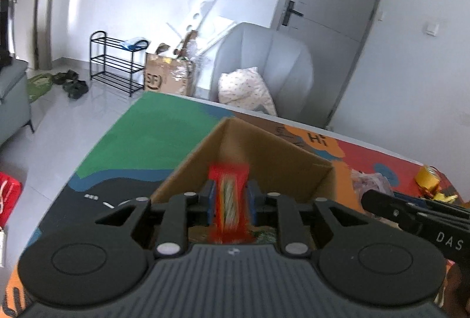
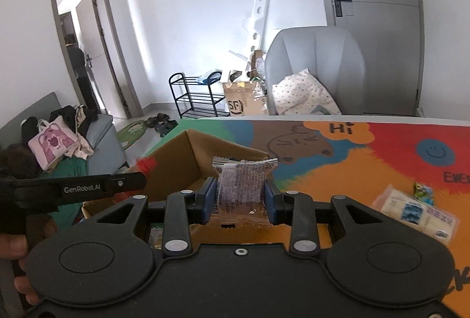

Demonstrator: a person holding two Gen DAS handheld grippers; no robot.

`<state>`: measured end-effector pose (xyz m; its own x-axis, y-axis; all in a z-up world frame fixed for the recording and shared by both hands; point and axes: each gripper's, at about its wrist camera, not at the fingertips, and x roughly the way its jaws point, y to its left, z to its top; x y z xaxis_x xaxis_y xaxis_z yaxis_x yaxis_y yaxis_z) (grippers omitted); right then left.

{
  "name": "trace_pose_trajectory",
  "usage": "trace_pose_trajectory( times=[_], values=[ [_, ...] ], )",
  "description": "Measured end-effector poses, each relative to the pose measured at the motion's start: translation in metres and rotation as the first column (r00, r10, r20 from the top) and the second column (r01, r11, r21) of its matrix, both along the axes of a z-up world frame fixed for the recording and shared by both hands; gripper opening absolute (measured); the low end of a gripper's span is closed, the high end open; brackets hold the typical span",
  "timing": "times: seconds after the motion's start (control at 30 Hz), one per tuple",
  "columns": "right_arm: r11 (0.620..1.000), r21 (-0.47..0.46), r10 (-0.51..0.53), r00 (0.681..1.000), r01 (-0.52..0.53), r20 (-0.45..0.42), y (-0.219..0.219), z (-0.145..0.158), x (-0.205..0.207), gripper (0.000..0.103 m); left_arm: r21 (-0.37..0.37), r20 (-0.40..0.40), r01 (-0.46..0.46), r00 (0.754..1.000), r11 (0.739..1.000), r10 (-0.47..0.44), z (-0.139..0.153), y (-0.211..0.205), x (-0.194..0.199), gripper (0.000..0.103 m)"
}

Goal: Organize snacks
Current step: 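Carry both held snacks into the cardboard box and open both tools, then move both tools back over the remaining snacks on the table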

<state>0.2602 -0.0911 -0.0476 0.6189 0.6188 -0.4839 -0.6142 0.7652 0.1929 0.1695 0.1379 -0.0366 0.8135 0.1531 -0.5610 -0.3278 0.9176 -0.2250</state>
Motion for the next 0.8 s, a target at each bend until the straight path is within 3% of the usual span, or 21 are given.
trace_pose_trajectory(
  times=[0.23, 0.37, 0.5, 0.6, 0.8],
  values=[
    [1.0, -0.011, 0.025, 1.0, -0.025, -0.019, 0.019, -0.004, 0.004, 0.033, -0.021, -0.003, -0.018, 1.0, 1.0, 0.018, -0.001, 0.007, -0.007, 0.03],
    [0.999, 0.004, 0.045, 0.998, -0.045, -0.033, 0.027, -0.007, 0.006, 0.034, -0.035, 0.0, -0.027, 1.0, 0.999, 0.027, -0.002, 0.009, -0.009, 0.046],
    [0.998, -0.011, 0.064, 0.998, -0.064, -0.004, 0.033, -0.004, 0.001, 0.048, -0.032, 0.008, -0.015, 1.0, 0.999, 0.015, -0.002, 0.008, -0.012, 0.068],
    [0.999, -0.01, 0.051, 0.998, -0.051, -0.021, 0.029, -0.005, 0.0, 0.048, -0.021, 0.016, -0.005, 1.0, 1.0, 0.005, -0.001, 0.004, -0.014, 0.08],
    [1.0, -0.021, 0.0, 1.0, -0.001, -0.026, 0.004, -0.006, -0.002, 0.055, -0.002, 0.021, -0.008, 1.0, 1.0, 0.008, 0.0, -0.004, -0.01, 0.086]
  ],
)
